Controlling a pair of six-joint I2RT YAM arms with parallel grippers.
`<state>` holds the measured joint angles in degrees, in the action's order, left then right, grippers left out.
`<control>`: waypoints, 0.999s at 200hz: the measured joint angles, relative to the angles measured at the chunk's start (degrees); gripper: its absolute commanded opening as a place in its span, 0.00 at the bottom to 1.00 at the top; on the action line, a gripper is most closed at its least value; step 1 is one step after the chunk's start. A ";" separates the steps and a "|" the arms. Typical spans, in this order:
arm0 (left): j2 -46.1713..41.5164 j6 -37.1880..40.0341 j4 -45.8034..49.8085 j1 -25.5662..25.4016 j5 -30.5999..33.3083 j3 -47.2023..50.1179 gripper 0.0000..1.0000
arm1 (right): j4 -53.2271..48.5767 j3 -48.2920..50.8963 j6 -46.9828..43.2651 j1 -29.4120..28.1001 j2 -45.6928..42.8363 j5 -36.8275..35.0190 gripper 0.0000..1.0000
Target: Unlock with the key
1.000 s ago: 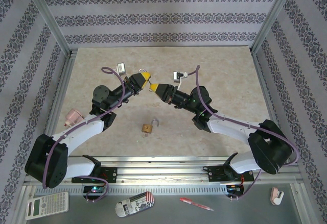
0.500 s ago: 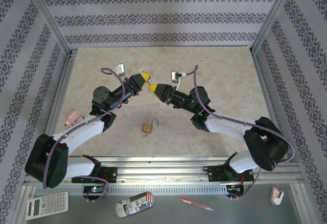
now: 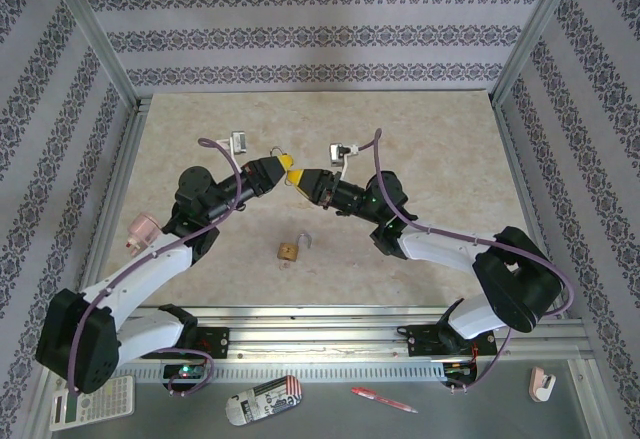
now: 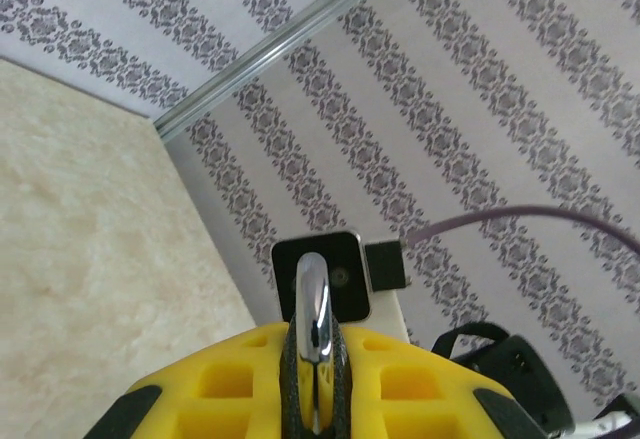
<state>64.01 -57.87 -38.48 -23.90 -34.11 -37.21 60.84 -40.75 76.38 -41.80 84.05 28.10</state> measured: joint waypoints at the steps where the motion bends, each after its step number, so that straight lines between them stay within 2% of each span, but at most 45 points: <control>1: 0.00 0.09 0.07 -0.02 0.00 0.00 0.00 | -0.02 0.00 0.00 0.00 0.02 0.00 0.00; 76: 2.86 -1.49 -3.93 -0.31 0.31 0.55 0.00 | 1.38 -0.74 -0.02 0.35 2.14 -0.52 0.00; 116: 6.12 -5.51 -17.31 -0.76 -0.31 3.74 0.00 | 2.34 -0.59 0.92 2.01 1.64 2.51 0.00; 151: 14.75 -11.65 -32.02 -0.76 -4.66 0.74 0.00 | 6.49 -0.42 5.01 4.74 1.18 5.22 0.00; 200: 16.98 -12.98 -36.63 -0.92 -9.40 -5.01 0.00 | 13.51 -2.38 13.18 7.02 1.18 9.68 0.00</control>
<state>80.99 -70.85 -75.11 -24.82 -43.51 -42.22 74.35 -43.13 89.56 -34.79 85.23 37.78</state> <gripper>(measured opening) 0.143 0.043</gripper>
